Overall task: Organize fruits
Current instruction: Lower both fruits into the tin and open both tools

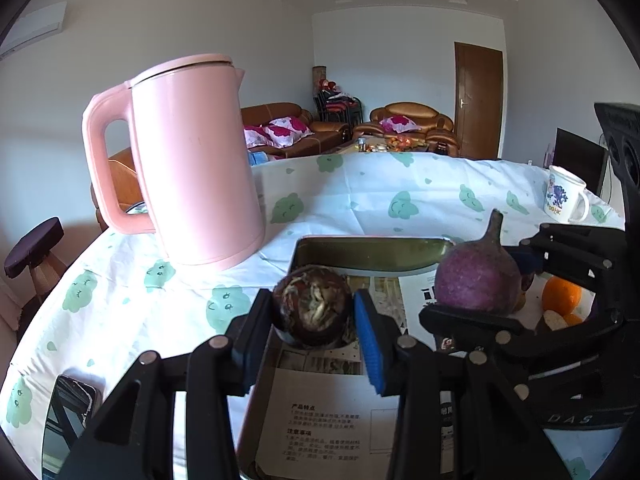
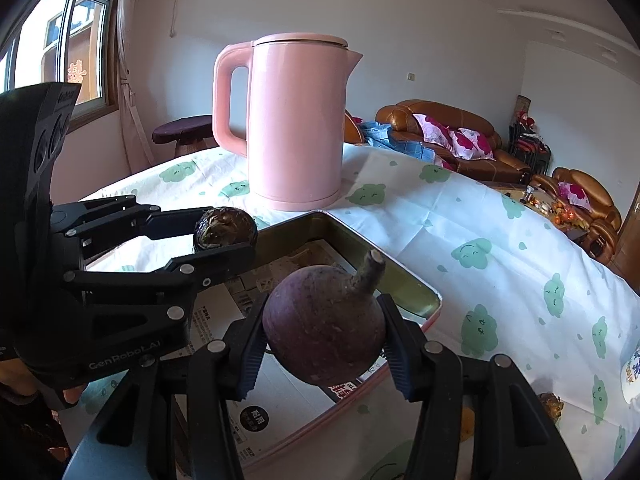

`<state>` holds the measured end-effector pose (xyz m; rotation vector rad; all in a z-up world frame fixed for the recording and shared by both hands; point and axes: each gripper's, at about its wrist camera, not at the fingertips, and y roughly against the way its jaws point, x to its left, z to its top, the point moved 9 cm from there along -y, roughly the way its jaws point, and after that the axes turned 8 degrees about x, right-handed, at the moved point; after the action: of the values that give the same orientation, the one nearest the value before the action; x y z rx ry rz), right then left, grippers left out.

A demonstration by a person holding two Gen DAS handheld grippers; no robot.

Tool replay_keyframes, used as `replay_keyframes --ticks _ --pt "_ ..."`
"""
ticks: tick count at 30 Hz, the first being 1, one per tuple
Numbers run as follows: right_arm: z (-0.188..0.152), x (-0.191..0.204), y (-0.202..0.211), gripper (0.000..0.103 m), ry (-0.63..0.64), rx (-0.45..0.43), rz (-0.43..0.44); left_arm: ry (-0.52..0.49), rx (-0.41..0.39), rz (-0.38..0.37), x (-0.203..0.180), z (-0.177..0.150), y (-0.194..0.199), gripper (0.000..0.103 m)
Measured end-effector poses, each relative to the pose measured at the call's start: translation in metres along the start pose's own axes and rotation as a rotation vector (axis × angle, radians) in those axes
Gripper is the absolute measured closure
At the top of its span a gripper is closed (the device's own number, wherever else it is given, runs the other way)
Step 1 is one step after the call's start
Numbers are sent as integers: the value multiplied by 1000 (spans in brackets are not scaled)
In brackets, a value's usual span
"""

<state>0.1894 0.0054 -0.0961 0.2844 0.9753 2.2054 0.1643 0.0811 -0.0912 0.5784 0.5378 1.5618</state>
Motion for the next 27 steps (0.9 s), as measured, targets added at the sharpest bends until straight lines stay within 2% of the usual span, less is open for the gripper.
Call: replay_keyframes --ticks 16,25,27 --pt "-11 1 -24 49 12 73 -6 -8 65 -4 0 -7 -18 60" --pt "-14 12 -29 49 33 86 24 -16 52 7 -1 -6 -16 59" --pt "-14 15 -28 49 52 82 12 -12 45 8 0 -6 -14 57"
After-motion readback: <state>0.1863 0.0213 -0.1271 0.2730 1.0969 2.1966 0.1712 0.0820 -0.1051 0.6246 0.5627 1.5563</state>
